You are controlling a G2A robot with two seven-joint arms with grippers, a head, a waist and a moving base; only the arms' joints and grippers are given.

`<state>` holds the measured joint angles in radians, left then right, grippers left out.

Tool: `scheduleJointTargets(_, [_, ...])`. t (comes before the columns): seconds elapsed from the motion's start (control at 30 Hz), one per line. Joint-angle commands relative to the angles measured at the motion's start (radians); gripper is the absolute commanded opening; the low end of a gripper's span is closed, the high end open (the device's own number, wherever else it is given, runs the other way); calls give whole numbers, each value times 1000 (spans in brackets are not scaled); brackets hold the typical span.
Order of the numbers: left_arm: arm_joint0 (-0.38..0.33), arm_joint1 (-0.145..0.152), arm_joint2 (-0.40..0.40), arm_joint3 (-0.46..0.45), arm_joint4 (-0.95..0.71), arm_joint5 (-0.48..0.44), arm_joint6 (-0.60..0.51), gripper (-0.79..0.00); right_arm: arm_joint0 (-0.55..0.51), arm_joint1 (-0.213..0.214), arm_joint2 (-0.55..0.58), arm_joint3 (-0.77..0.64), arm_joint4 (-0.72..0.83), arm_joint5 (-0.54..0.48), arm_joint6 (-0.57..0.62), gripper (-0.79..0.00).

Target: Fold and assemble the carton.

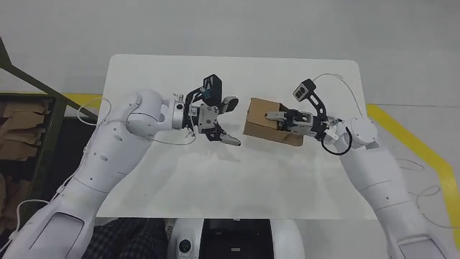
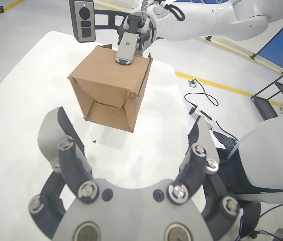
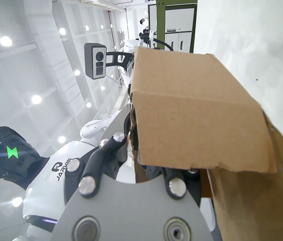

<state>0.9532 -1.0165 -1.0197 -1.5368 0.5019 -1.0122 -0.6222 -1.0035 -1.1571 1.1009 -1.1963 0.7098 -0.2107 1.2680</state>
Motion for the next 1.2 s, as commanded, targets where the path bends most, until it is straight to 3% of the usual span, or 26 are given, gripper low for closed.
scheduleJointTargets(0.0, [-10, 8, 12, -1, 48, 0, 61, 0, 8, -3, -10, 9, 1, -10, 18, -785])
scheduleJointTargets(0.47, [-61, 65, 205, 35, 312, 0, 472, 0, 9, -10, -23, 24, 19, -43, 77, -785])
scheduleJointTargets(0.73, [-83, 97, 268, 75, 437, 0, 710, 0, -7, -9, -27, -11, -6, -55, 93, -785])
scheduleJointTargets(1.17, [-131, 114, 363, 101, 540, 0, 866, 0, -10, -15, -60, -49, -47, -47, 74, -785])
